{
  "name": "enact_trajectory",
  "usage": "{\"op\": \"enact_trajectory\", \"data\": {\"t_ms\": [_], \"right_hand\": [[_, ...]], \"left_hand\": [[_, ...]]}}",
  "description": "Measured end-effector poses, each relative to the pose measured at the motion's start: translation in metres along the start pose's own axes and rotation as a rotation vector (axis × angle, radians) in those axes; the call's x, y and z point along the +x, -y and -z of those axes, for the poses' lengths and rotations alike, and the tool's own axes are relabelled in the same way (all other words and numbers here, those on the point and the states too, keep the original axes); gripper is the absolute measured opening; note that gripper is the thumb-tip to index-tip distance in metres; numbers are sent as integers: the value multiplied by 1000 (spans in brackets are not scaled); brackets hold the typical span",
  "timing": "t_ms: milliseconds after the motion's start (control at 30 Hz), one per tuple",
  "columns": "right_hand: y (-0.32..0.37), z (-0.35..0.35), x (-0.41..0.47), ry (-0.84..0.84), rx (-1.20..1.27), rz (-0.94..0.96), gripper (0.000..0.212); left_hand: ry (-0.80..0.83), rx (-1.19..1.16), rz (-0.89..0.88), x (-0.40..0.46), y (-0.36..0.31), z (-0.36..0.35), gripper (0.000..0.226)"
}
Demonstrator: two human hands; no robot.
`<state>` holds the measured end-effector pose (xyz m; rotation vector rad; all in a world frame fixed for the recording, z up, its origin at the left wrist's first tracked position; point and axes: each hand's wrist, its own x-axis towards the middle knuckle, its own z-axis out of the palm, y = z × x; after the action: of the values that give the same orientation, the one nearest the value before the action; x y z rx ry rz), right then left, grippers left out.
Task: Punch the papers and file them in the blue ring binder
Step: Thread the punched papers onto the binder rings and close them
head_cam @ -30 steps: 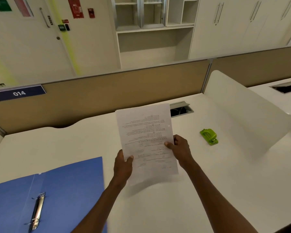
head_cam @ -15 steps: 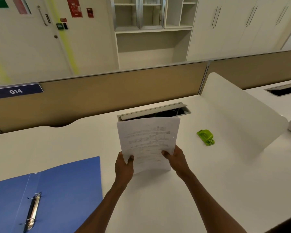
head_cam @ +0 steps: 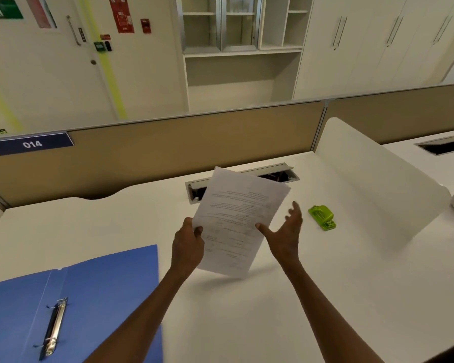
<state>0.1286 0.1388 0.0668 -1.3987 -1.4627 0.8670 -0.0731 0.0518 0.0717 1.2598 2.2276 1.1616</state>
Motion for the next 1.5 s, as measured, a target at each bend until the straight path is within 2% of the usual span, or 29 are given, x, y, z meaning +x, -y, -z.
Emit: {"op": "enact_trajectory", "data": {"t_ms": [67,133,233,300,400,500,633,700,767,867,933,1033,1100,1167,1233,1300,1333,1500], "right_hand": [[15,4,-2,-114,-139,231,112],[34,8,-4,-176,-302,468,109],[64,7,-9,-157,-558,799,97],[80,1,-11,-101,-726,935,91],[93,-15,-15,-23,-907,1029,76],[97,-30,-17,92,-943,959,59],[102,-30,-19,377,-850,588,36],[97,-27,-18,387,-824,519,35],[90,-23,-17,329,-754,517,30],[78,-13,-12,259,-650,456,19],[72,-6,-5,225,-544,376,13],[60,4,7,209,-324,286,8],[50,11,12,227,-170,240,11],[41,17,15,256,-7,169,15],[31,22,13,288,160,71,15],[21,26,11,294,276,-14,16],[16,28,10,292,311,-44,16],[2,37,14,271,427,-121,16]], "left_hand": [[-2,103,-33,6,-5,11,3],[-21,202,-98,12,-11,19,6],[-99,343,-238,16,-24,30,6],[-149,485,-380,19,-35,33,5],[-118,670,-536,18,-49,31,28],[-155,784,-666,16,-57,24,40],[-171,848,-809,16,-60,18,30],[-197,876,-860,13,-60,18,31],[-235,799,-836,9,-58,22,49],[-345,562,-608,2,-48,29,82],[-394,296,-401,-3,-40,29,92],[-258,-173,31,-6,-28,23,97],[-118,-333,214,-6,-19,15,90],[4,-401,265,-7,-13,8,74],[40,-418,217,-6,-12,3,46],[-10,-358,117,-7,-18,1,14],[-34,-337,79,-8,-21,-1,7],[-79,-360,0,-11,-33,-8,10]]}}
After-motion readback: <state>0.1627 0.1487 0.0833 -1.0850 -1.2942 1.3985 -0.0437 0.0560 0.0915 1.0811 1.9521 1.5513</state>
